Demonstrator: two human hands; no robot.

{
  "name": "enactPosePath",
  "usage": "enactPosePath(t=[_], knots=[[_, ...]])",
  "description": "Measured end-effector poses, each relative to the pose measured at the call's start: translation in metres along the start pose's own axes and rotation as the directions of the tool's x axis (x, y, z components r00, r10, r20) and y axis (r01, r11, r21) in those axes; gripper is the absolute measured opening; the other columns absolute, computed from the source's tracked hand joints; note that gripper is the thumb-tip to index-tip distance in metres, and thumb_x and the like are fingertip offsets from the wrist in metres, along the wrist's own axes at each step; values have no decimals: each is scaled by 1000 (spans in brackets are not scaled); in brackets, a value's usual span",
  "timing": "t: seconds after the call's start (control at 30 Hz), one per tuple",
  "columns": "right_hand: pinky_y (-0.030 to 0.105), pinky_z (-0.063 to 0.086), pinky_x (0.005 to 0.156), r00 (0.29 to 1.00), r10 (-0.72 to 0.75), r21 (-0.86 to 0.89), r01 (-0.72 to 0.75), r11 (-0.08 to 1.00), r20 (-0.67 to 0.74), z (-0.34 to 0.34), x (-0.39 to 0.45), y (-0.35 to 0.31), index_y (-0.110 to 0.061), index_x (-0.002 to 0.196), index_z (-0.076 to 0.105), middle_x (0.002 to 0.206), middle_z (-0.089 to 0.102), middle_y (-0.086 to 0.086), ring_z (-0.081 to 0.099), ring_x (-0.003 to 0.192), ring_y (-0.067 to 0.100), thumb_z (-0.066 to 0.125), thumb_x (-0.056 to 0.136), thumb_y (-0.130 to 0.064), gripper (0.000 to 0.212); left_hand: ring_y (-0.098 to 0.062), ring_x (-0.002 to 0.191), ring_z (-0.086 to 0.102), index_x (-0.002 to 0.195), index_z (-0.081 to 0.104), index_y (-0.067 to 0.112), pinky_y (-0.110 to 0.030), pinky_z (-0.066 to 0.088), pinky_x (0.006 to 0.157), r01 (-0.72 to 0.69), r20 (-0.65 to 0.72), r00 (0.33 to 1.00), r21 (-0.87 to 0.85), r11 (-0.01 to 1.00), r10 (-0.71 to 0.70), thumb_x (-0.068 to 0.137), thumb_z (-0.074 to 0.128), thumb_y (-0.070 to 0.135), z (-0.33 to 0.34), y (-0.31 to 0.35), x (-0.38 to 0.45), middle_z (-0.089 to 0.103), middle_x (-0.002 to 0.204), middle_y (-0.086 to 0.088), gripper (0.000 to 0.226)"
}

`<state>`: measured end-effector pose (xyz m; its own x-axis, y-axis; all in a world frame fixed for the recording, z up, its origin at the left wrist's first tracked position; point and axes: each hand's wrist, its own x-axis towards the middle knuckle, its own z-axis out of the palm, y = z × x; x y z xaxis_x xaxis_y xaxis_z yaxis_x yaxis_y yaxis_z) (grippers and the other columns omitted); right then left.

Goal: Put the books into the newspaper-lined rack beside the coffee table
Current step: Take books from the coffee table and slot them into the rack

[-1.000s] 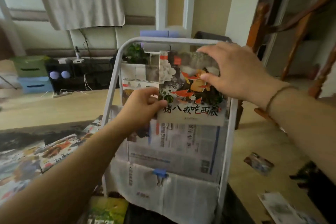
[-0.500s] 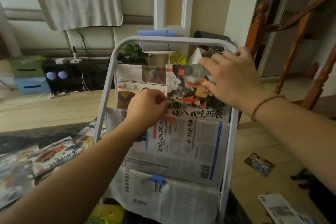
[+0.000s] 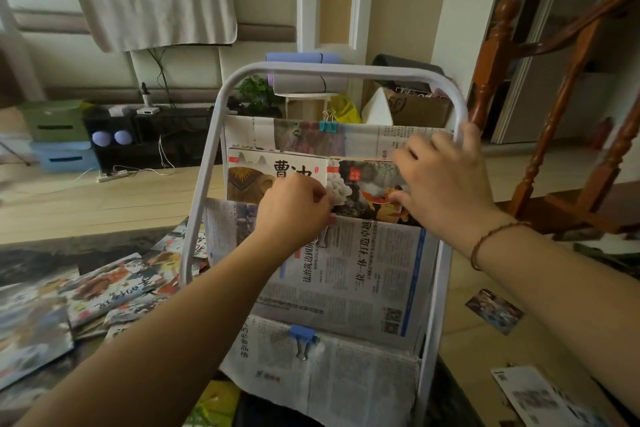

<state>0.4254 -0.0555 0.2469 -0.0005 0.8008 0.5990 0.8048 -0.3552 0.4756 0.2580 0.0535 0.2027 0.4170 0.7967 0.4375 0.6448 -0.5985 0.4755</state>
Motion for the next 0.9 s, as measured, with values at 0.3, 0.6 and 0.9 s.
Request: enactPosePath(t=[0.3,0.6,0.9], knots=[[31,29,113,842,509,910,-338,241,178,1,-87,-13,-22,151,25,154,32,-4,28,142,11,55,93,-48,71,-15,56,64,83,75,21,-27,53,52,11,43,999,-36,999,-9,97,52,38,-3,2,-4,68,62,4,32],[22,53,87,808,245,840,-484,-245,536,35,-126,-52,-26,127,56,110,68,-16,62,104,-3,36,88,-56,53,-22,58,61,74,70,14,-29,49,52,28,23,999,-18,999,-27,98,49,29,-1,8,-7,65,63,-3,35],[33,57,86,778,248,816,-539,-207,577,40,-136,-56,-34,126,55,105,67,-26,64,101,-1,59,88,-40,39,-26,69,63,89,71,15,-38,55,69,-16,29,999,14,1000,15,98,45,26,1,4,-13,66,71,-4,29]])
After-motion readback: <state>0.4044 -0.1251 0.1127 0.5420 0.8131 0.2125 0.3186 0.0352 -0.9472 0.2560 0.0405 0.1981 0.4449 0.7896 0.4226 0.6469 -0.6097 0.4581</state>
